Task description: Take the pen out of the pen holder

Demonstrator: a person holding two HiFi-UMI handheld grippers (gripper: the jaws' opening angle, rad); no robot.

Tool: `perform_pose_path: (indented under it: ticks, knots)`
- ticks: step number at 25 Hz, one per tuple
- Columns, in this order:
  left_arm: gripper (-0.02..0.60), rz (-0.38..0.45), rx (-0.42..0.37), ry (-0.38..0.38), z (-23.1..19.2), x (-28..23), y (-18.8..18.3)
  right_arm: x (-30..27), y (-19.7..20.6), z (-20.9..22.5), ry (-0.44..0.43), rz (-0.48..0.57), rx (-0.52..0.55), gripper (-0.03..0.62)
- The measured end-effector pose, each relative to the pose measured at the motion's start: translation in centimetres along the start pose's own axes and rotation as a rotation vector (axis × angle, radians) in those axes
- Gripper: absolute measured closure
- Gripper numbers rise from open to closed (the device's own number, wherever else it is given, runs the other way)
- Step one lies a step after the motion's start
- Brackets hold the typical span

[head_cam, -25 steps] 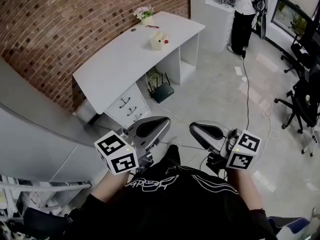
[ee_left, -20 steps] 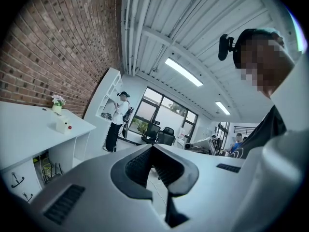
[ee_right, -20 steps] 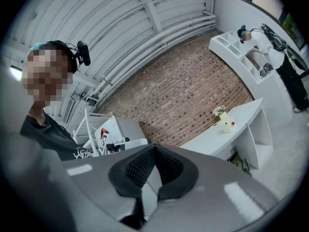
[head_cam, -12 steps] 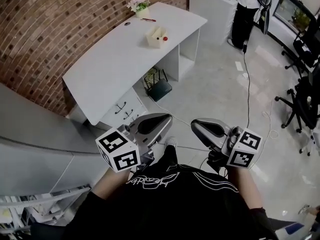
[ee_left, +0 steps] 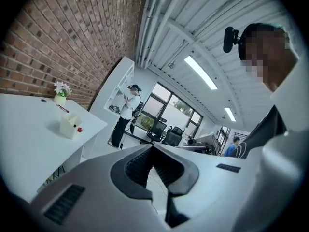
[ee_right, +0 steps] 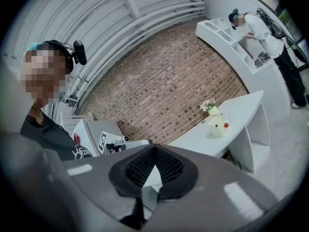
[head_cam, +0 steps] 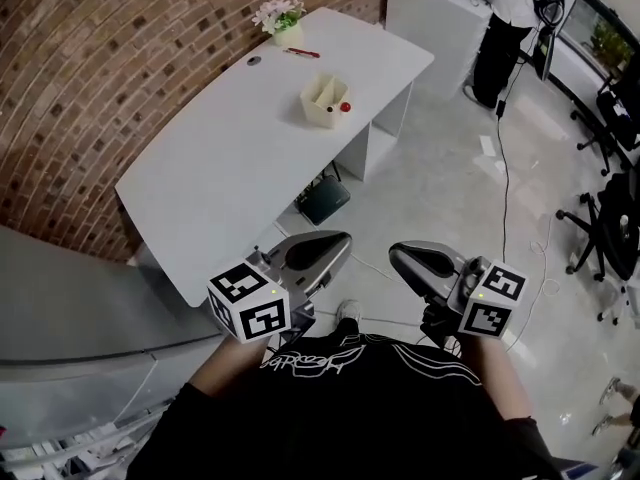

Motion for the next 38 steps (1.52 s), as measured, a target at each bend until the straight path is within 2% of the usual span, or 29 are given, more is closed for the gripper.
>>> perform_pose_path:
  ticks: [7,21,32,38]
  knots:
    - [0.578,0.023,-0.013,0.0,-4.4,-0.2,-4.1,-4.1,-2.6,2.5,0.023,-0.016,0.059,0.591]
    - [0.578,0.017,-0.012,-0.041,-8.4,-2.1,-6.5,-6.9,-3.9,7.1,0.03,-0.008,0.032,0.591]
    - [0.578,0.012,0.027,-0.138,-14.8,-4.3,-9.4,-12.9,-5.8,14.1,-0.033,-0.067,-0.009,0.591]
    - [0.578,-0.004,0.031,-0.191,-18.3,-6.2,-10.7,-14.9,-6.7,17.8,-0.028,-0.094,-0.023,0.591]
Point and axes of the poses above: the fingertips, and each gripper's own axes: x backward along the fingers, z to its right, y out of its underside, the point moved 7 cm from there along x, backward along the fingers, and after that the axes turned 8 degrees about x, right-handed, at the moved point
